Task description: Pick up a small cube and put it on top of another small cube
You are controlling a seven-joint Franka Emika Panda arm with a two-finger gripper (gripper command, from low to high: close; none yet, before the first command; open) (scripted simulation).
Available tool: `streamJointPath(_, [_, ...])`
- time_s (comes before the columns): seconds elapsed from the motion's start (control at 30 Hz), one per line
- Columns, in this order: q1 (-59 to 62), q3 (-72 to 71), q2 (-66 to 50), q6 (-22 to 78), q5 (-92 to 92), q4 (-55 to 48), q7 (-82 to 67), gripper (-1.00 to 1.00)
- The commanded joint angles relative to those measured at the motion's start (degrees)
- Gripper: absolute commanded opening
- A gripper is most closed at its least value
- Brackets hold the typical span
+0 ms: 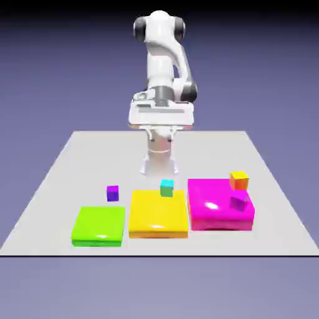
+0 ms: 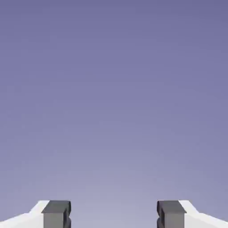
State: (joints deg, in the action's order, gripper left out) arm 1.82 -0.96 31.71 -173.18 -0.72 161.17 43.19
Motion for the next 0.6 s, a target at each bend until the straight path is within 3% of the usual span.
streamJointPath(0.0, [2.08,-0.80,-0.79,0.68,-0.60,0.14,0.60,0.00])
streamJointPath(0.57, [37.38,-14.36,-14.19,12.30,-10.80,2.54,10.87,0.00])
